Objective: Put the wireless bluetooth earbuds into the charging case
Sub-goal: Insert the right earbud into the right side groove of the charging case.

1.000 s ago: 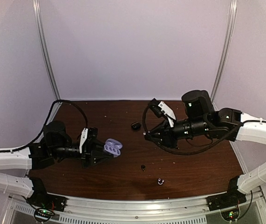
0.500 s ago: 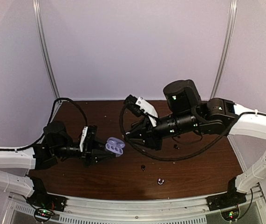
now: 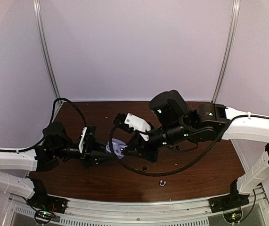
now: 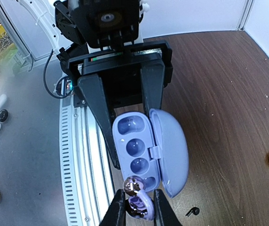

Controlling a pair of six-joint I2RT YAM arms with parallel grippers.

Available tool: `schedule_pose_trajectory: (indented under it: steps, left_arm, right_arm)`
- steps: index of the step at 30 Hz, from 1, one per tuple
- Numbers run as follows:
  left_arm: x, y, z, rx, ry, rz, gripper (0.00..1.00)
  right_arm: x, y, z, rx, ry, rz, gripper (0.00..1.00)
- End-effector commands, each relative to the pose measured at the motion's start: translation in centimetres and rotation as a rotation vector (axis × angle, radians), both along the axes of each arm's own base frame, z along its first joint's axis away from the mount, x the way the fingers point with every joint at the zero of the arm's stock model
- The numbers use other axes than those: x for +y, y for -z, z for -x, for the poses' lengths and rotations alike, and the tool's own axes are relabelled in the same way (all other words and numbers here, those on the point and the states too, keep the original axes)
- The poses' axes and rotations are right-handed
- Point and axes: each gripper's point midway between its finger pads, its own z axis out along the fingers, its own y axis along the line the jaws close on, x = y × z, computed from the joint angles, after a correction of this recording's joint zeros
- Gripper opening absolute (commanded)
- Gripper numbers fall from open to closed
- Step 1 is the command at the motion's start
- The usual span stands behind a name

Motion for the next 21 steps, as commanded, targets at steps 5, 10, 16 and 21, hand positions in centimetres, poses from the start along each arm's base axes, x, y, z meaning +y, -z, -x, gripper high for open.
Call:
schedule_pose_trajectory:
  steps: [5,10,16,21]
  left_arm:
    - [-0.1,-1.4,0.8,-0.025,0.049,0.067,0.0]
    - [0.2,-1.9,1.1,-0.024,0.054,0.095,0.0]
    - [0.5,-2.3,1.6,-0.017,0.072,0.12,0.0]
    - [0.5,-2.3,1.9,-0.01,0.093,0.127,0.0]
  right_arm:
    - [0.8,-1.7,-0.5,-0.056,-0.007,-0.012,0.12]
    - [0.9,-1.2,-0.2,-0.061,-0.02,0.008,0.13]
    - [1.2,-1.2,0.1,-0.083,-0.027,0.025,0.14]
    - [1.4,-1.5,0.2,-0.098,-0.03,0.027,0.15]
